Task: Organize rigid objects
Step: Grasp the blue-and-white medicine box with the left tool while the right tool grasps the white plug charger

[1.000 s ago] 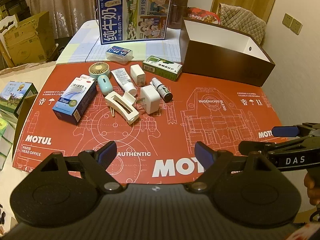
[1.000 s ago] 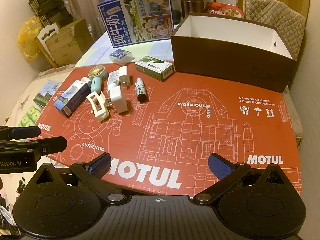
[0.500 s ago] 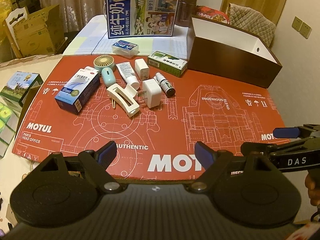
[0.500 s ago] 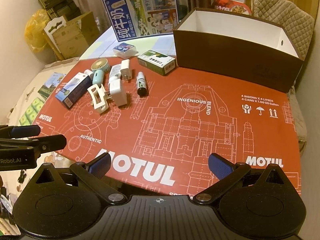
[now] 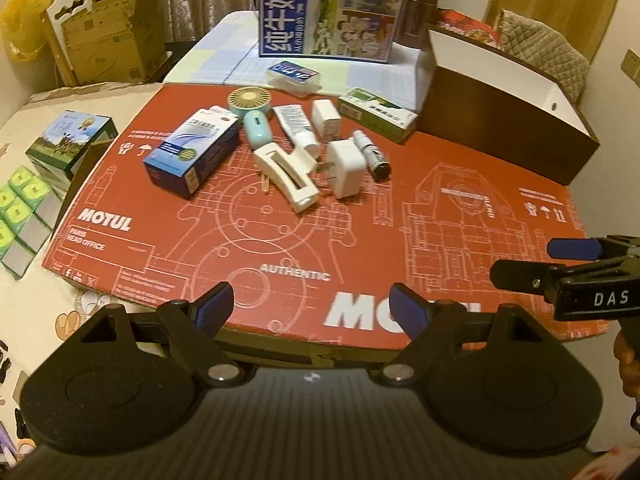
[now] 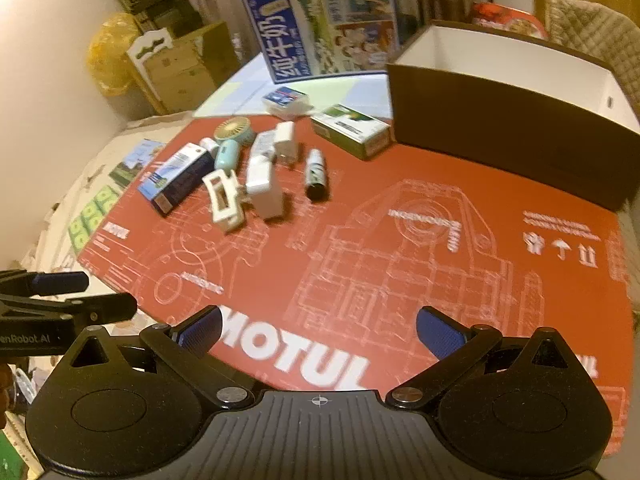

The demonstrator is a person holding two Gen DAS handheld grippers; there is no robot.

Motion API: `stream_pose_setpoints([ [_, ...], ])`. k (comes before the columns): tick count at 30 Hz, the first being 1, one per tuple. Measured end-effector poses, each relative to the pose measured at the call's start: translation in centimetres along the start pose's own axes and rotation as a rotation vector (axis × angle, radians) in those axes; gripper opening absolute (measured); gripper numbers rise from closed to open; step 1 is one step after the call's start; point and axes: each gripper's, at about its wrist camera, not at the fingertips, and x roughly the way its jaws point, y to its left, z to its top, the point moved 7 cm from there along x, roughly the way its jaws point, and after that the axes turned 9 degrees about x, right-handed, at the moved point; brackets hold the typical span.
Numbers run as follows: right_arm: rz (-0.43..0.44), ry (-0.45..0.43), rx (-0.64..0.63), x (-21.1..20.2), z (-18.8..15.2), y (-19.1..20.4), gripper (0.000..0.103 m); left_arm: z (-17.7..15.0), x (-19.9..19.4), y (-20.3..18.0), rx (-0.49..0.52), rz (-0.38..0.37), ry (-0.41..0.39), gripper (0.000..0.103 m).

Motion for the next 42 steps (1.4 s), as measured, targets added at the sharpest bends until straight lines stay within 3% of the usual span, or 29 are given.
stream_pose_setpoints([
  [6, 0.008, -0.023, -0.024, 2.2, 1.9, 1.6, 0.101, 1.6, 1.5, 2.3, 0.019, -0.001, -0.003, 0.083],
  [14, 0.003, -0.059, -0.018, 6.1, 5.4, 3.7, 0.089, 5.2, 4.9, 5.5, 0.071, -0.038, -0.01, 0.083],
  [25, -0.025, -0.057, -0.078, 13.1, 8.5, 6.7, 0.061, 8.3, 9.1, 10.4, 0.109, -0.083, -0.003, 0.083],
  [39, -0.099, -0.016, -0.038, 17.8, 9.9, 7.2, 0.041, 10.4, 12.7, 13.8, 0.155, -0.093, 0.023, 0.082],
  [42, -0.109, -0.007, -0.025, 18.4, 9.8, 7.1, 0.026, 10.9, 13.3, 14.3, 0.172, -0.095, 0.022, 0.082],
])
